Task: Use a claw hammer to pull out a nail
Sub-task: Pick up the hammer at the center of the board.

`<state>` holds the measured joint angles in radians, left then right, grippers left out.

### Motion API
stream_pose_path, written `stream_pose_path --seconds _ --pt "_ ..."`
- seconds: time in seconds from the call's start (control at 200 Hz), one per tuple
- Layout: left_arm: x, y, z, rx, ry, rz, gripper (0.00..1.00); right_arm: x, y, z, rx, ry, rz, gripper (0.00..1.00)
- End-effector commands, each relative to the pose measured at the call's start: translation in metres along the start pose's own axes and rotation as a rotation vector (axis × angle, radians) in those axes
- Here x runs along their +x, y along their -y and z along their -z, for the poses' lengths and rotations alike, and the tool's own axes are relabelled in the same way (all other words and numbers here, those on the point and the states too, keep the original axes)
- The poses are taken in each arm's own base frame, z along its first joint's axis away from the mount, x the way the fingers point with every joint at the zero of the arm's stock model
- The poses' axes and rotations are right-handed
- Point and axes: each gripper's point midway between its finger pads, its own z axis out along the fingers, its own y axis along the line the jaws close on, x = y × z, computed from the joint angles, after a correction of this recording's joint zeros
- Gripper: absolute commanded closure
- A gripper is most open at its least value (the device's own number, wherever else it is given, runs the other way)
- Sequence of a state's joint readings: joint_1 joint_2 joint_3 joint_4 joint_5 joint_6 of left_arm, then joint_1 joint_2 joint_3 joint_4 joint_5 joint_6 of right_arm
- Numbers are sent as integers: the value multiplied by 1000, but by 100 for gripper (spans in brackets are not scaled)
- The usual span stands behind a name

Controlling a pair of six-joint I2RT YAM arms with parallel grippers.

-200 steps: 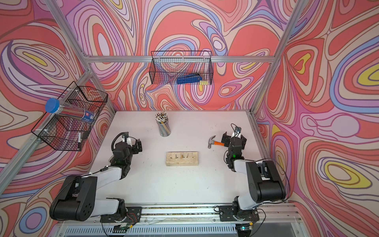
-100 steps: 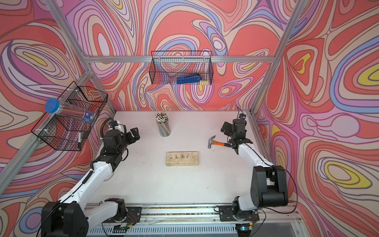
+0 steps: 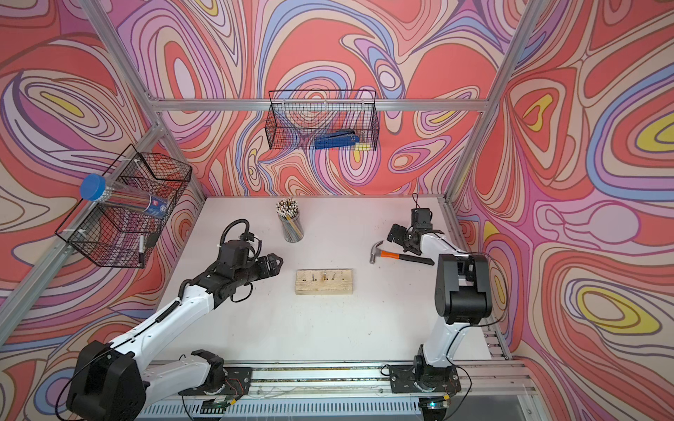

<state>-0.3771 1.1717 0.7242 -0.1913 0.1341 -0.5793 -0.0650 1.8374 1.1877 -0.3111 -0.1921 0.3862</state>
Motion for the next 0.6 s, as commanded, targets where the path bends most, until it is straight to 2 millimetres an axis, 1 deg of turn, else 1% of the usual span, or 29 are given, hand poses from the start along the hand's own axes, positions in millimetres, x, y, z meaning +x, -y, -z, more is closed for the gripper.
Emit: stream_pose_path --seconds 0.0,0.135,0.27,0.411,0.596 --pt "7 9 -5 5 -32 21 17 9 0 -7 -13 -75 -28 5" --pt "16 20 -13 30 -61 1 18 19 7 -19 -2 -140 -46 5" --pt "20 29 -18 45 -74 -17 18 28 7 -21 -14 -169 -60 5" --pt "24 29 -24 32 -92 -23 18 40 8 -14 -18 -193 -75 5" --pt "31 27 -32 23 -112 -17 18 69 10 -6 -32 -256 -101 6"
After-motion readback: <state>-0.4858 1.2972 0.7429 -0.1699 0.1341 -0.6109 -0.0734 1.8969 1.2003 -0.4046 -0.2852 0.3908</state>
